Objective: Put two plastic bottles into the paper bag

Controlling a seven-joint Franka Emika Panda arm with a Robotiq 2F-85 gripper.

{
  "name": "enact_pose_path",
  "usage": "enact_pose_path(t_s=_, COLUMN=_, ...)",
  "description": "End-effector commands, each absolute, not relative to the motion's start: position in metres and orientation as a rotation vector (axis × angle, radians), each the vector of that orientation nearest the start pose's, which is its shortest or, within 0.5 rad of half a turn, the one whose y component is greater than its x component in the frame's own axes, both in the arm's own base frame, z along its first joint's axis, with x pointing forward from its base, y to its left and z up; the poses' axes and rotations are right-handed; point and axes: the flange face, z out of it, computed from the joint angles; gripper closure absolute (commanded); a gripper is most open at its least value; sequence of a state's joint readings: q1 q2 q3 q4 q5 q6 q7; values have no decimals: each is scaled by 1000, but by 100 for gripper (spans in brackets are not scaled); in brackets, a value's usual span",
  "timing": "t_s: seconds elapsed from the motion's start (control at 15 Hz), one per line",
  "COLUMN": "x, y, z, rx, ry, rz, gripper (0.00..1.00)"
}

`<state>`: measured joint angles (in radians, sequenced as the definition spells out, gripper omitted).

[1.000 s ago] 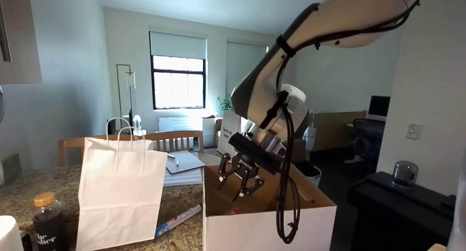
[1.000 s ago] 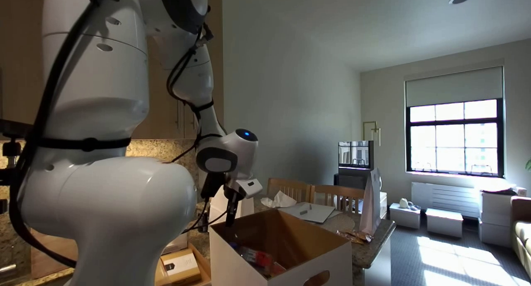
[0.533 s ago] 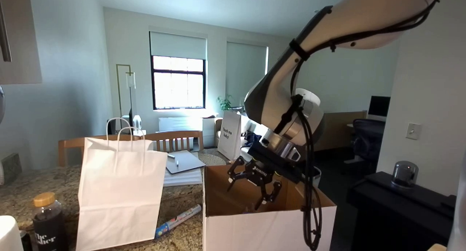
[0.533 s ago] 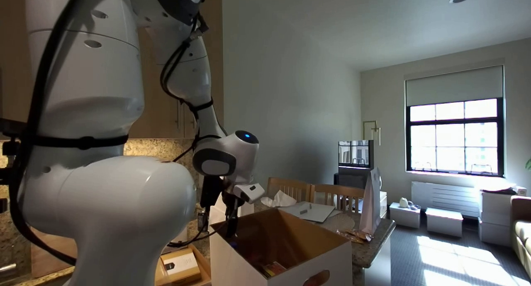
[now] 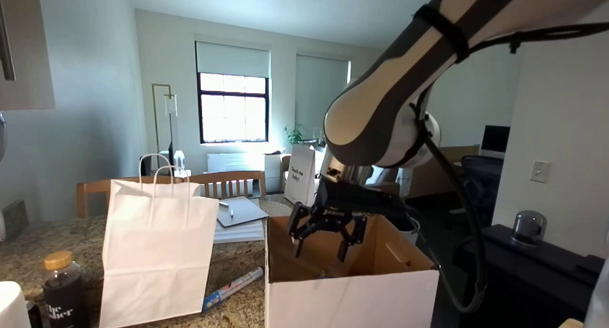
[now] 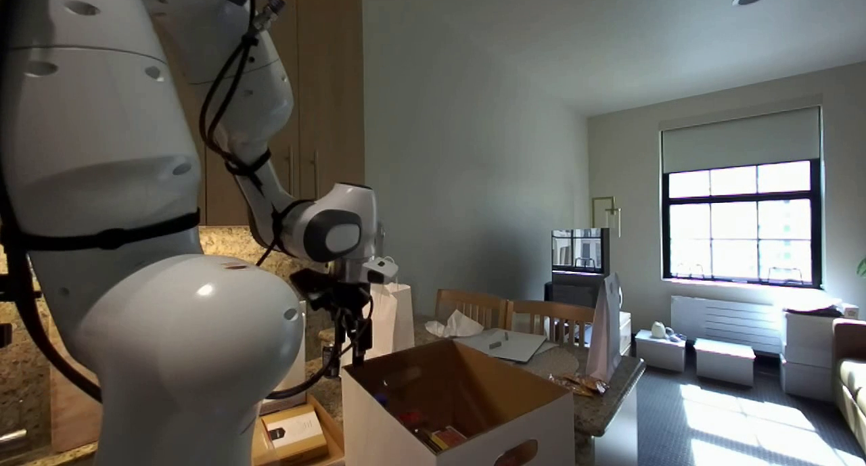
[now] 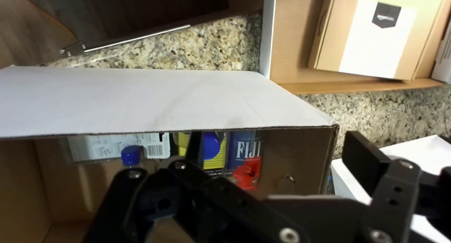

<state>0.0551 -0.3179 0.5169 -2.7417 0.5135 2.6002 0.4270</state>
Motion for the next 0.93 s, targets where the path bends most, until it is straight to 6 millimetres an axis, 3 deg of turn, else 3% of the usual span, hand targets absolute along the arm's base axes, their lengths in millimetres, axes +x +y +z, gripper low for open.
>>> enact_pose_path(t_s=0.0, x=326, y=232, z=387, rx=-3074, ry=205, rz=-179, gripper=0)
enact_pose_path(t_s=0.2, x=314, y=278, z=454, rx=-3158, ry=-88, rz=-174, gripper=0)
enact_pose_path(t_s=0.33, x=311, y=310, z=484, rx=-3143, ry=-286, rz=-164, gripper=0)
enact_pose_path(t_s=0.47, x=318, y=335, z=496, rx=-3138, ry=-443, rz=-173, gripper=0)
enact_pose_path(t_s=0.6, x=336, y=342, z=503, rx=-3129, ry=-605, rz=-218, gripper=0)
enact_pose_path(t_s=0.87, x=356, y=368, z=486, rx=-3021, ry=-903, rz=-145, gripper=0)
